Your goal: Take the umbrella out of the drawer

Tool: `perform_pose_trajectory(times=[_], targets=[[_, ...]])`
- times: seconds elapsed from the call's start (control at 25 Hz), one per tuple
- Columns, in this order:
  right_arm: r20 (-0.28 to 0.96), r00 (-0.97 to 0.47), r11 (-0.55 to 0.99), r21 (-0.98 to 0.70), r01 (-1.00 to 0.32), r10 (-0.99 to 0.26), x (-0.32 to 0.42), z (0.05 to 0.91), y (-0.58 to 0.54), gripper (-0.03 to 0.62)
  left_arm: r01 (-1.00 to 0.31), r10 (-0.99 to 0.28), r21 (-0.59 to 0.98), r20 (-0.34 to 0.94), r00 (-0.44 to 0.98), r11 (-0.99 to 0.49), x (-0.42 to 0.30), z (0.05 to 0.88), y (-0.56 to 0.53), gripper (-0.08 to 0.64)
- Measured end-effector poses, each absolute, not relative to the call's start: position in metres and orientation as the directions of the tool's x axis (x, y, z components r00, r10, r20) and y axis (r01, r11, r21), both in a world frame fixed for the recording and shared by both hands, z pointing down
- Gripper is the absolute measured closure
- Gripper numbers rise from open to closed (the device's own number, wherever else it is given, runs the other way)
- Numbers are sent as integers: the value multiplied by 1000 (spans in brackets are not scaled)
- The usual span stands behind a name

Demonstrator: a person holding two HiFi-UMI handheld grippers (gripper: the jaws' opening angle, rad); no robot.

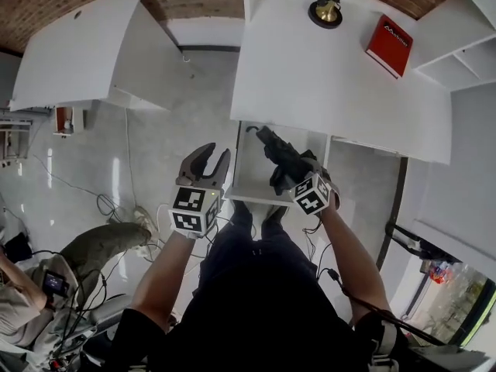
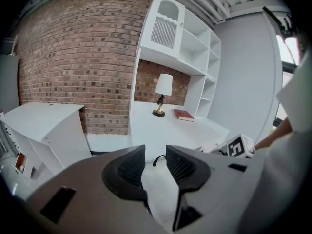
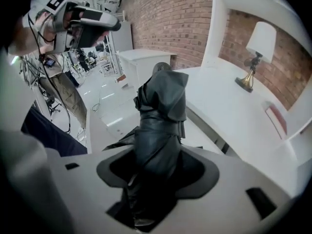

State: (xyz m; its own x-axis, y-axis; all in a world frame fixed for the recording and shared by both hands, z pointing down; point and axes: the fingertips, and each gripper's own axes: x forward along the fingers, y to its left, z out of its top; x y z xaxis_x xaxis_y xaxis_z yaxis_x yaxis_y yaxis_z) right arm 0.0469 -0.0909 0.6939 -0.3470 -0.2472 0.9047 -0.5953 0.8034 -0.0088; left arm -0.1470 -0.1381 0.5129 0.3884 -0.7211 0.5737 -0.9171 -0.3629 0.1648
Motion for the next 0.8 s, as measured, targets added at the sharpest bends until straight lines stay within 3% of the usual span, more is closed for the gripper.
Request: perform_pose_trajectory(times=[0.52, 0.8], targets=[[768, -407, 609, -27, -793, -496, 85, 582, -122, 353, -895, -783, 165, 436, 444, -415, -115, 439, -139, 430], [696, -404, 545, -22, -838, -594, 93, 530, -140, 353, -883, -800, 149, 377, 466, -444, -119, 415, -149, 430]])
